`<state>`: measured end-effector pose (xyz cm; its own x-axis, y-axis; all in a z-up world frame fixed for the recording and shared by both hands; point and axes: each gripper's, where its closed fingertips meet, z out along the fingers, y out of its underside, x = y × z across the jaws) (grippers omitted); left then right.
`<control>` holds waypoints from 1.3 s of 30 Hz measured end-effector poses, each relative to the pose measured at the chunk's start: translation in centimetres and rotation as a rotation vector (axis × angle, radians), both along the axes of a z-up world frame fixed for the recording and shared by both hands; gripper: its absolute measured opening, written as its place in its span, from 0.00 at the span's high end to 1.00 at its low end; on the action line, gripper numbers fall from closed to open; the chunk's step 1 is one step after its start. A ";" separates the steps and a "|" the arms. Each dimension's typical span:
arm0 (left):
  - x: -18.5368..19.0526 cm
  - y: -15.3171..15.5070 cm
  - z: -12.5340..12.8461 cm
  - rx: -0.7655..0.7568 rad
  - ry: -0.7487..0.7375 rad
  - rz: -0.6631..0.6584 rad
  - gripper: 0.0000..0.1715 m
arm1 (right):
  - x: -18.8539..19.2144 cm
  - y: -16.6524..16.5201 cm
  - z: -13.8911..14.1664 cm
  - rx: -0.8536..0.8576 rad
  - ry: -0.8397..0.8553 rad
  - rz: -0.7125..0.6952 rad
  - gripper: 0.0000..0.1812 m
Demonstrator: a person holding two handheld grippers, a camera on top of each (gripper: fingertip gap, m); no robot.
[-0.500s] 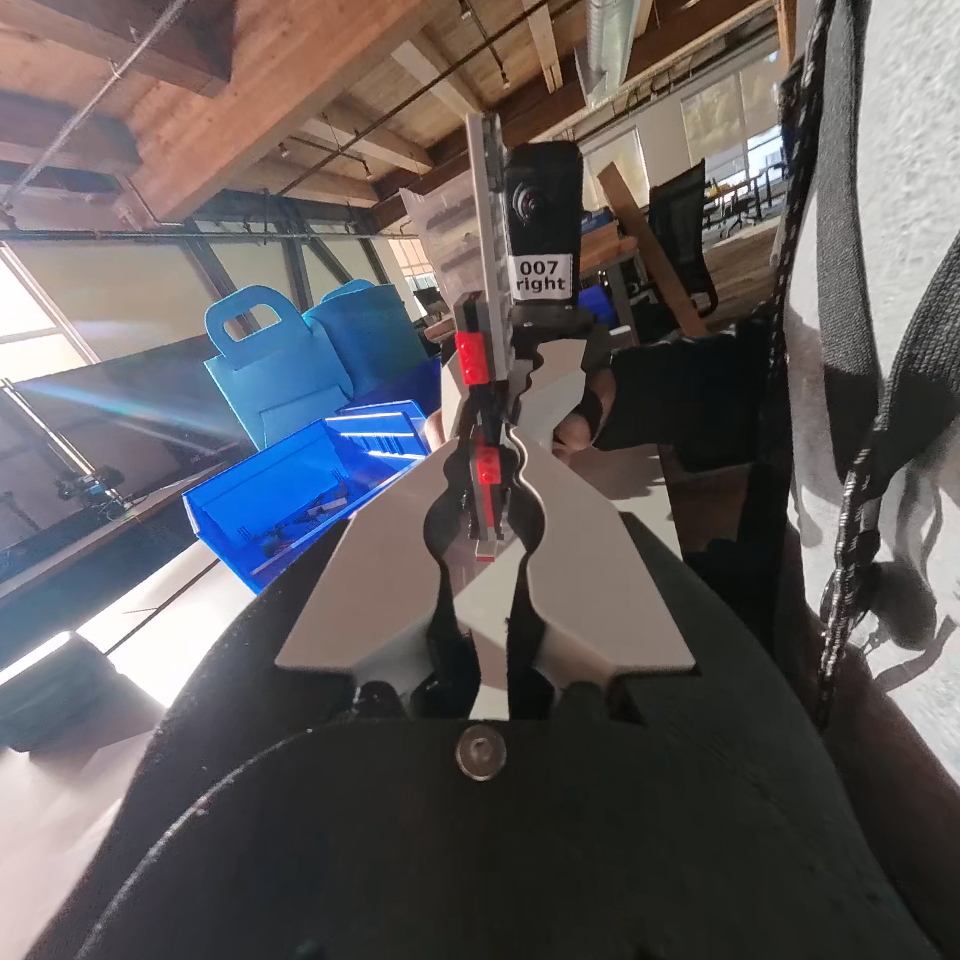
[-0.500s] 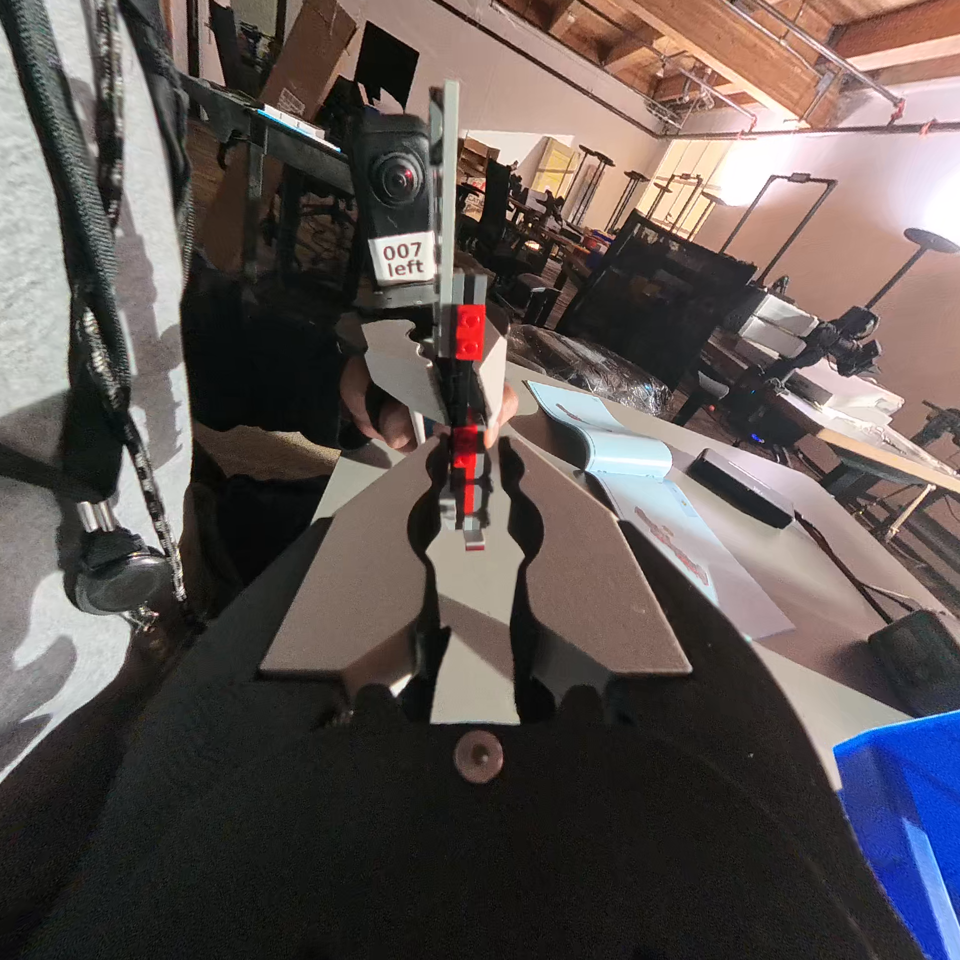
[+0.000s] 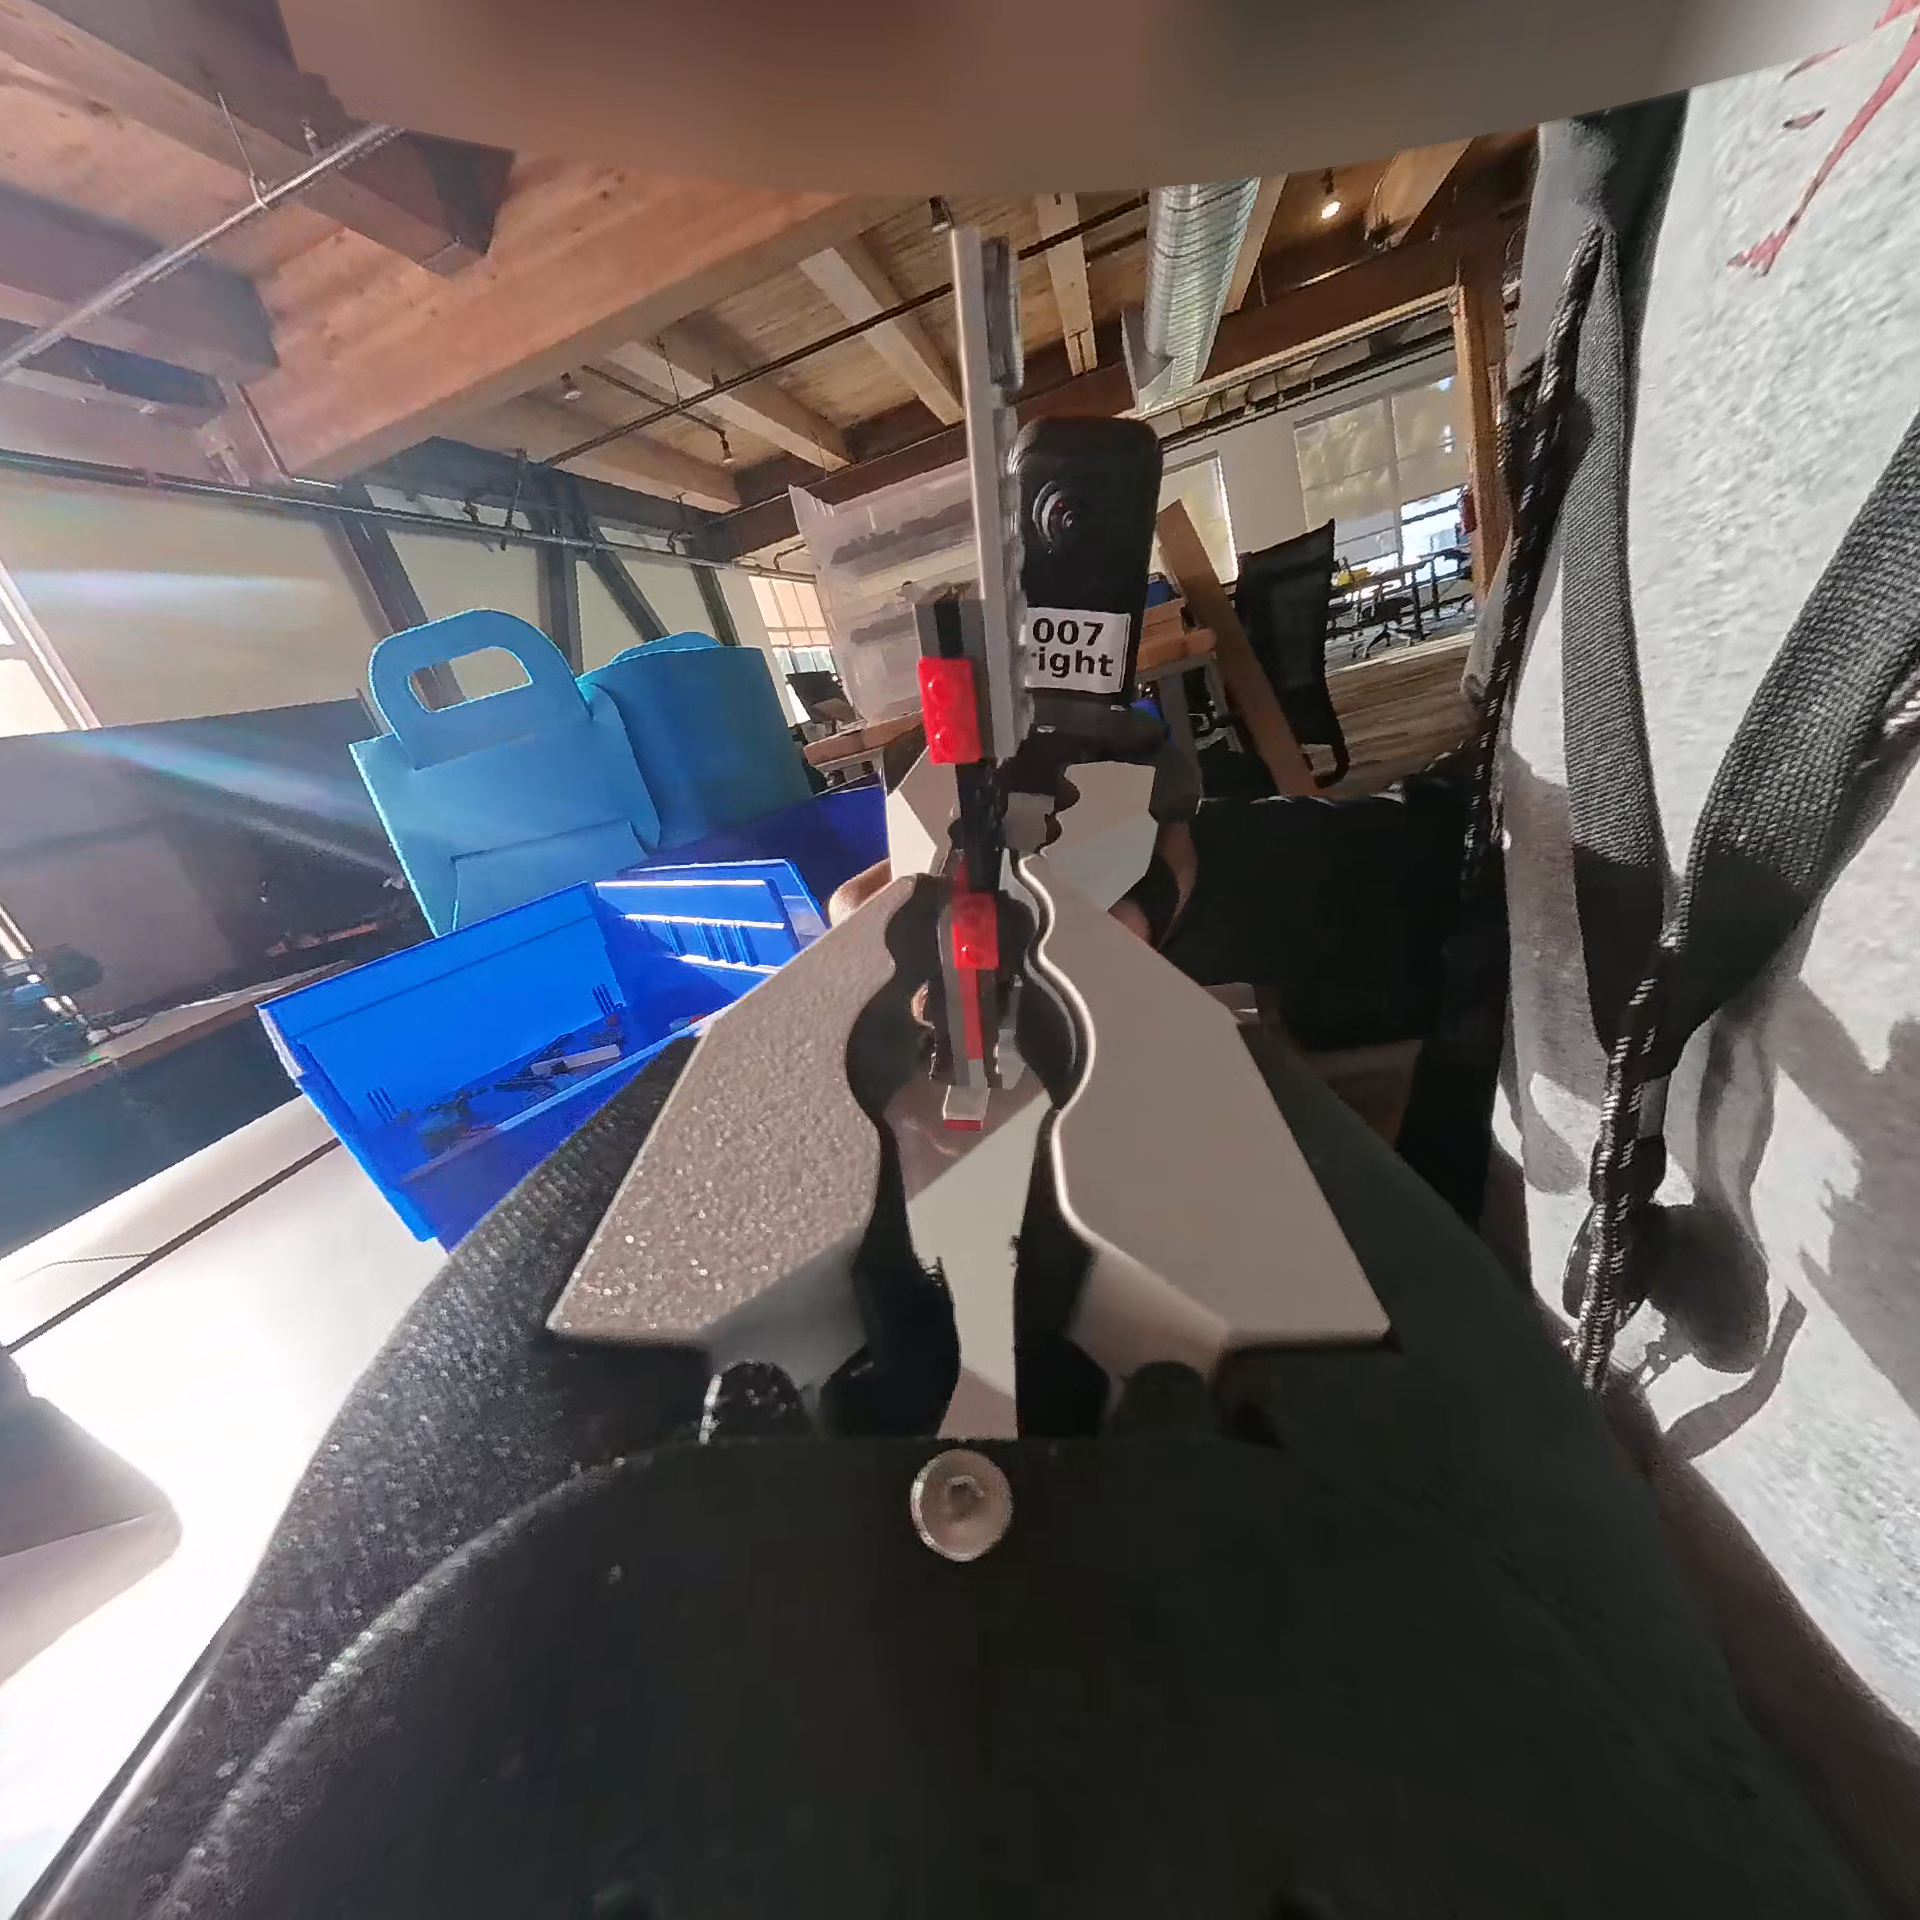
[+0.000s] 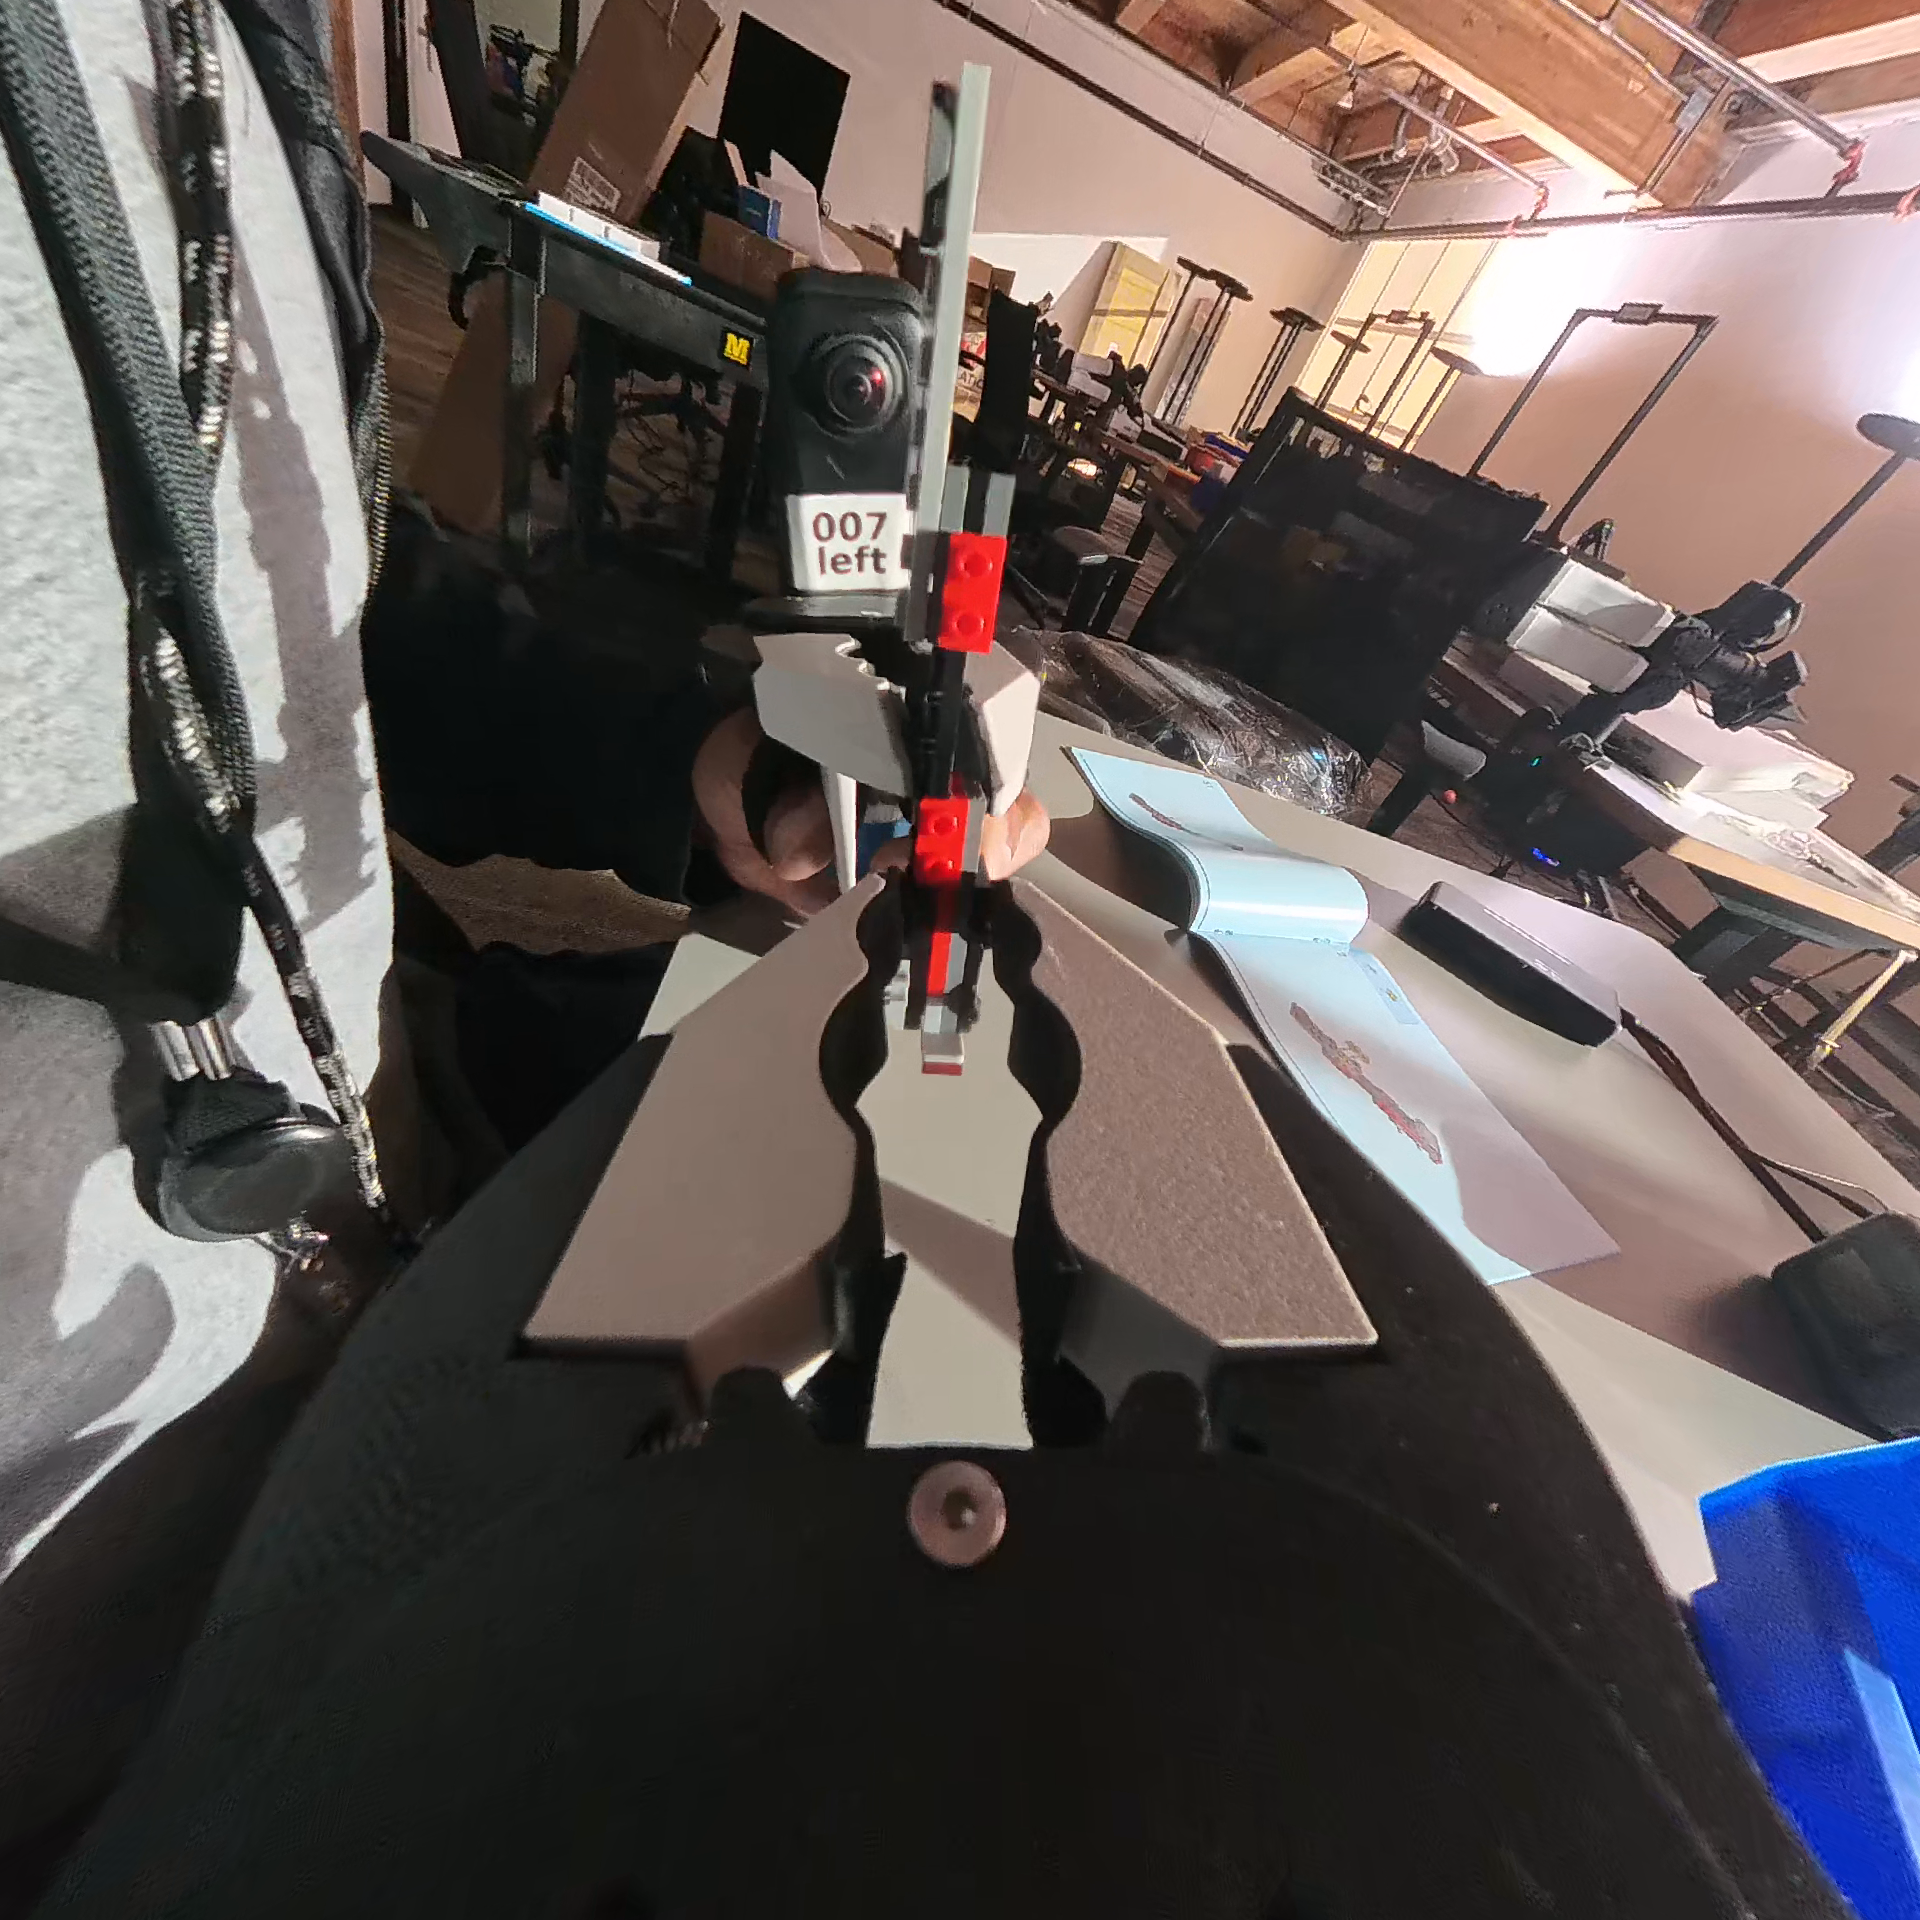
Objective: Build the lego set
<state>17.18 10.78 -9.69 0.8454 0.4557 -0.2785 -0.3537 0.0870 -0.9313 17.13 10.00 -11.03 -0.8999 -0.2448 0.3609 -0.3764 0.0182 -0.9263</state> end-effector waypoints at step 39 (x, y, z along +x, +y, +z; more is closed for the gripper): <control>0.6 0.7 -1.1 -0.113 0.026 -0.054 0.91 | 1.0 0.6 0.4 -0.039 0.021 0.066 0.90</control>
<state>17.79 11.49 -10.78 0.8594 0.3747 -0.3480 -0.3760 0.0017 -0.9266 18.12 10.55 -10.60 -0.8743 -0.2893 0.3897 -0.3947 -0.0433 -0.9178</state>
